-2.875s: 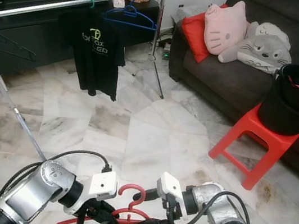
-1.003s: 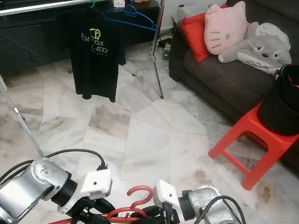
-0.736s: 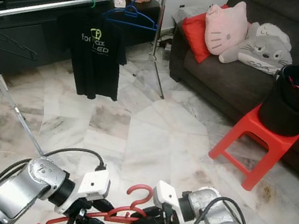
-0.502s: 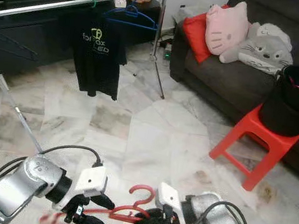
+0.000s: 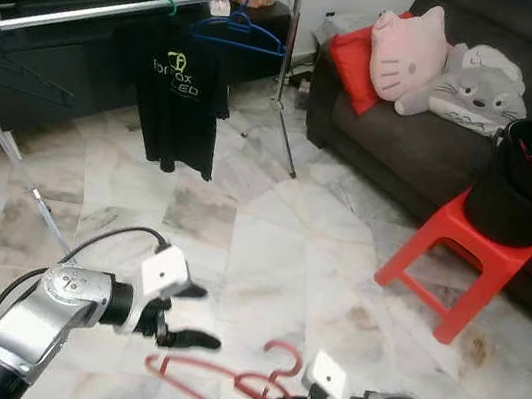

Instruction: Hang hanger

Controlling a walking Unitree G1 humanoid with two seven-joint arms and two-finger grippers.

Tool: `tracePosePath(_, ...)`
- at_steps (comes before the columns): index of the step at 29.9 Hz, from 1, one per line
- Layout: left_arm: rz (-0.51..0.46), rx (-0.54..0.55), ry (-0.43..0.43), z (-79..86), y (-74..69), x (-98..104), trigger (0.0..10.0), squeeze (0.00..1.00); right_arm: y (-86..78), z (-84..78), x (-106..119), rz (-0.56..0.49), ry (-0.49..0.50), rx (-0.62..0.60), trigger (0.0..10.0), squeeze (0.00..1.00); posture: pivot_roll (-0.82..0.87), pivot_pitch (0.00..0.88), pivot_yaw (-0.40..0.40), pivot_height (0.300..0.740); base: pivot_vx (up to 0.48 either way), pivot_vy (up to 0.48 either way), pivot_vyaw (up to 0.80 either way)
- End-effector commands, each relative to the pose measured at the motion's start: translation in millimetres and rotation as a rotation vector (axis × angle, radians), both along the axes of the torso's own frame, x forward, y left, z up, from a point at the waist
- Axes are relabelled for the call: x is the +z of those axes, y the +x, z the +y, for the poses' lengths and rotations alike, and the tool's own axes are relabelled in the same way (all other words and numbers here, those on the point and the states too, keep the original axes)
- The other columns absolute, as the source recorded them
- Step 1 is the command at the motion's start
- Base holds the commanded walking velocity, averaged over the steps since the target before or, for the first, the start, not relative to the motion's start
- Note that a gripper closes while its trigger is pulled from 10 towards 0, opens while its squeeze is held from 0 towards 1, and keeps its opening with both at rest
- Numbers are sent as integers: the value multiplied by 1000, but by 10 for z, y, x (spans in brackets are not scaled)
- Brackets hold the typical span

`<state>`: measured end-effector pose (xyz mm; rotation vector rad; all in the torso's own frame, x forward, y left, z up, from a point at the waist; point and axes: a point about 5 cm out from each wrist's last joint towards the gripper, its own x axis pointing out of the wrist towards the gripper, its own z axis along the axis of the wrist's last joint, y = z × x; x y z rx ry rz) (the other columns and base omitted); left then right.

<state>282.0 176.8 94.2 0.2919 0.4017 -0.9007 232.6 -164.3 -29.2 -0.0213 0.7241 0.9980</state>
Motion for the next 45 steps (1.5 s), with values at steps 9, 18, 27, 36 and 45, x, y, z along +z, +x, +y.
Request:
tracePosePath(9,142,583,122,515,-162,-768,10000,0,-100,-522,-228,20,-171,-939,0,0,35,0,-13,740,0,0,0)
tracePosePath(18,233,747,197,570,-471,-1232,10000,0,-262,-533,-353,78,-267,-1136,3922,0,30,0,3,740,0,0,0)
tracePosePath(27,353,856,276,572,-902,-1601,10000,0,-401,-397,-465,126,-352,-1095,10000,0,27,0,-1,740,0,0,0)
tracePosePath(36,528,915,316,521,-1391,-1864,10000,0,-616,-373,-579,203,-392,-1125,10000,0,15,0,-4,740,0,0,0)
tracePosePath(45,539,917,298,442,-1427,-1897,10000,0,-585,-167,-600,240,-376,-1108,10000,0,16,0,-8,740,0,0,0)
